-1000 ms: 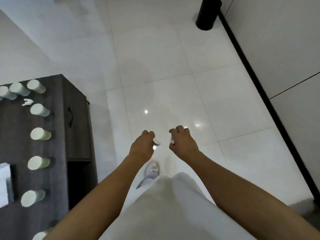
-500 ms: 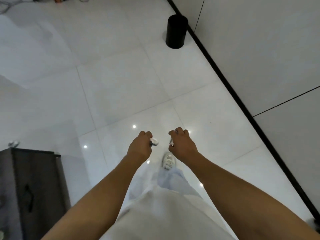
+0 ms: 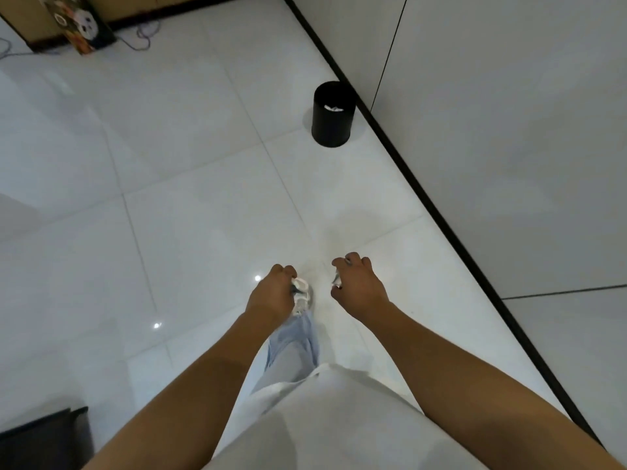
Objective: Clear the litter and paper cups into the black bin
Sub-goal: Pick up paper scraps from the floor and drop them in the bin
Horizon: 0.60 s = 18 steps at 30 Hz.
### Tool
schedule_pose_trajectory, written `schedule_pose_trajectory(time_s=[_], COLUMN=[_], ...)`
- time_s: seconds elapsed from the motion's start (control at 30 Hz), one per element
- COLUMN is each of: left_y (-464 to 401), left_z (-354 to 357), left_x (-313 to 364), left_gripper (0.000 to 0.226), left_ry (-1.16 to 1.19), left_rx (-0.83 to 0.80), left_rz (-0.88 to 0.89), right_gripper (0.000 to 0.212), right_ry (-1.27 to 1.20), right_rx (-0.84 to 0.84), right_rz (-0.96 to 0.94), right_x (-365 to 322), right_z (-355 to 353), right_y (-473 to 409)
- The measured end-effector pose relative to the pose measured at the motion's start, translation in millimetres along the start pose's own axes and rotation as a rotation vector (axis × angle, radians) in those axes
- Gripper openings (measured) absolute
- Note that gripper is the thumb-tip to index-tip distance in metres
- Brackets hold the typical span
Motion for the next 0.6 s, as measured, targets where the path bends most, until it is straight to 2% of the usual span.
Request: schedule_pose_trajectory(time_s=[0.1,0.17,0.27,0.43,0.6], left_y=[-56,-123,-167,-259,-357], left_z=[-34,-66,-98,-139,-171], left_x=[12,27,45,84,125], left_gripper=[0.023,0.022,0.024,0.021,0.022], left_ry=[-0.005,-0.019,-0.023,-0.026,-0.009], left_rx=[-0.001,-0.017,0.006,-0.035,-0.028], left_rz=[0.008,0.038,0.075,0.114,0.07], right_gripper=[0.044,0.044,0.046,0.044,0.047], right_ry=[-0.009,-0.039,-0.041,-0.041,-0.016], right_rx=[0.027,0.051,0.082,0.052,0.011], right_rz=[0.011,0.053,0.032,0.056,0.044], right_x=[-1,5,0,17,56], right_z=[-34,-67,-98,-142,-186], right_y=[-58,-122,-165,-248,-341])
Point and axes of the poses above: each hand's wrist, its own y-axis away from the middle knuckle, its own z-axis out of the palm, x = y × z, the point moved 6 cm from there along -y, towards the middle knuckle, and after that the axes turned 1 degree about x, right-handed, at the moved point
